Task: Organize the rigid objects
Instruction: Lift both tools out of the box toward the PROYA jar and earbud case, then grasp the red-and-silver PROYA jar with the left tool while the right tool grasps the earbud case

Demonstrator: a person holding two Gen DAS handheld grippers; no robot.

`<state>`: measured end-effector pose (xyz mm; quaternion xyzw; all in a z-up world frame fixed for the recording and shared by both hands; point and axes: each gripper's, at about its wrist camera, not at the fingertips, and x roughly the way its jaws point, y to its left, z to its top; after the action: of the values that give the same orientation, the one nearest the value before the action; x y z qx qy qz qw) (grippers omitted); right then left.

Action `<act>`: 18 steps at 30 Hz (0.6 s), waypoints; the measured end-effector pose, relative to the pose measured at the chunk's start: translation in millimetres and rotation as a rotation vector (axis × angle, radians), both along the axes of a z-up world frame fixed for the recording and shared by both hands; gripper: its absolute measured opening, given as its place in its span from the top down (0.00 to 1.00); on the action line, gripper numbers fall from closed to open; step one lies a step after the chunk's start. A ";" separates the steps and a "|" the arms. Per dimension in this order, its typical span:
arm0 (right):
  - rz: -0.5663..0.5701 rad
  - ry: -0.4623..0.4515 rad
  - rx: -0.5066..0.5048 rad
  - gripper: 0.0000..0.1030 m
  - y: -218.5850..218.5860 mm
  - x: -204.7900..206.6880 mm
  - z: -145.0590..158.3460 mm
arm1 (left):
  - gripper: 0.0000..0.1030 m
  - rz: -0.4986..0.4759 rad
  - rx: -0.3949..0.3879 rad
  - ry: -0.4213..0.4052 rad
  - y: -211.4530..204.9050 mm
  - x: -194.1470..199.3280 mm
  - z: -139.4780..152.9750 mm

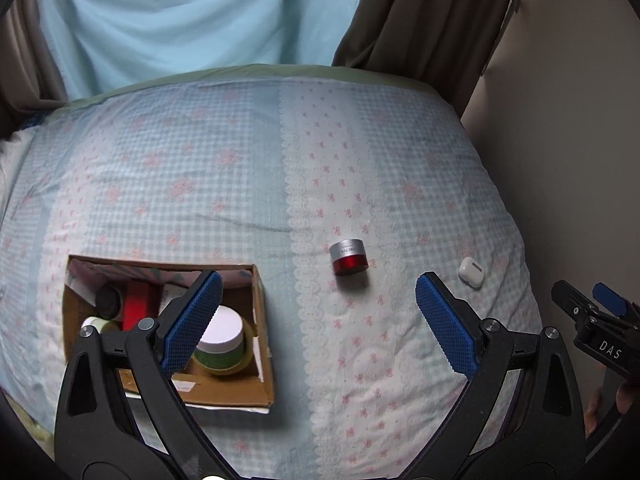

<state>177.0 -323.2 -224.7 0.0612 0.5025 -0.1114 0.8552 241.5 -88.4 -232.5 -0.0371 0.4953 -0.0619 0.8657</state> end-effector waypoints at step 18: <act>-0.191 0.011 0.070 0.15 -69.6 73.1 -193.4 | 0.10 0.141 0.060 0.009 -70.2 72.5 -197.6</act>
<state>250.1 -392.8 -418.1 0.1380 0.5029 -0.1748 0.8352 313.9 -158.6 -430.1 -0.0461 0.4970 0.0144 0.8664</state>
